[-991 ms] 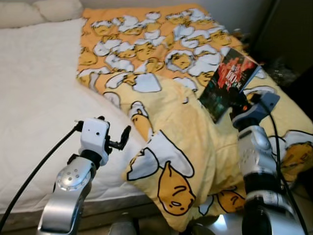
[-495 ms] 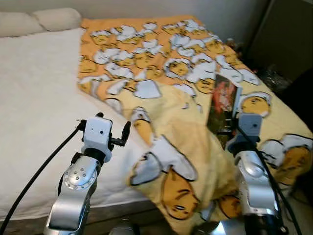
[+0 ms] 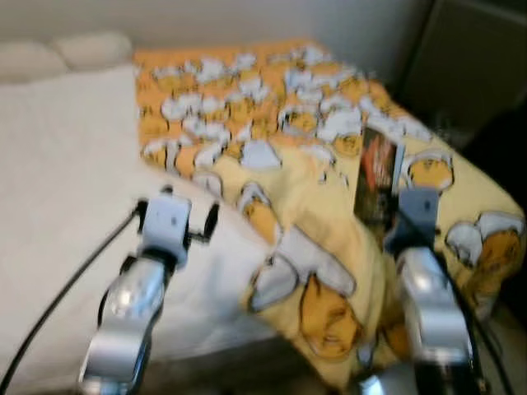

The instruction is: Clean up the room

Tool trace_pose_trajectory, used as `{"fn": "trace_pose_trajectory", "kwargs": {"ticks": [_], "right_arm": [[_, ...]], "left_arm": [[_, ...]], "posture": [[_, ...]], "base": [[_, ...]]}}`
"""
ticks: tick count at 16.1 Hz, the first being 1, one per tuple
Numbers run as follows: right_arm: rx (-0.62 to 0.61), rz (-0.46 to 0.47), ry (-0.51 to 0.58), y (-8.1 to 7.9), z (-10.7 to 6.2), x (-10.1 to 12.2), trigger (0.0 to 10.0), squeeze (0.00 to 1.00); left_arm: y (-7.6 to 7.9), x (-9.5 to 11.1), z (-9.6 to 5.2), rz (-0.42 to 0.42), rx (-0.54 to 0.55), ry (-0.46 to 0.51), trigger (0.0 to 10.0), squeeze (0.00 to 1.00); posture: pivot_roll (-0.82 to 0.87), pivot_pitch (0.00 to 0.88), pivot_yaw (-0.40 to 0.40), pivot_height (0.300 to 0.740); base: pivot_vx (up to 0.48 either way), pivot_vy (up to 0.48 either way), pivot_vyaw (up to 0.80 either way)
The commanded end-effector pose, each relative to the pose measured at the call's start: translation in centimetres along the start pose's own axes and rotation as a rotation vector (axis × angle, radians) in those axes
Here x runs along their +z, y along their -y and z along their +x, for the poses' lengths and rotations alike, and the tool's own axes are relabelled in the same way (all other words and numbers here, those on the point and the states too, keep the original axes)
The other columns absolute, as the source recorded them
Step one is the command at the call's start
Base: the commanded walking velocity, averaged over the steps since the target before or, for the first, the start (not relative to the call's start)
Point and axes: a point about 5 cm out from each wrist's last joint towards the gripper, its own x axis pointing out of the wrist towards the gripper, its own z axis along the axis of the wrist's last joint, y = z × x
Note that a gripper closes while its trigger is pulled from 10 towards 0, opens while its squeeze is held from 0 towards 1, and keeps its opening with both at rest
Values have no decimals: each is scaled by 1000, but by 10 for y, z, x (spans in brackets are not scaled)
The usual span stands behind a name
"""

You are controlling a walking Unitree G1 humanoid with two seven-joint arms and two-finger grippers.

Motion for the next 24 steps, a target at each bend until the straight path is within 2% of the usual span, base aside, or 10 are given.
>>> {"fn": "trace_pose_trajectory", "kwargs": {"ticks": [1, 5, 10, 14, 17, 24], "right_arm": [[40, 0, 60, -9, 0, 15, 10000, 0], [61, 45, 25, -11, 1, 12, 10000, 0], [81, 49, 7, -17, 7, 11, 10000, 0], [94, 47, 10, -16, 7, 13, 10000, 0], [81, 59, -4, -13, 8, 11, 10000, 0], [84, 69, -15, -19, 5, 8, 10000, 0]], "left_arm": [[-2, -3, 0, 11, 4, -16, 10000, 929], [1, -3, -4, 9, 1, -30, 10000, 933], [-5, -5, -13, 4, 46, -49, 10000, 933], [-5, -1, -9, 2, 49, -40, 10000, 933], [-5, -2, -10, 6, 51, -42, 10000, 933], [-9, -2, -4, 23, 36, -42, 10000, 933]], "posture": [[85, 0, -5, 740], [125, 0, -22, 740], [156, 0, -60, 740], [150, 0, -61, 740], [147, 0, -61, 740], [132, 0, -25, 740]], "base": [[0, 461, 0], [0, 449, 0], [0, 437, 0], [0, 438, 539], [0, 437, 0], [0, 423, 0]]}}
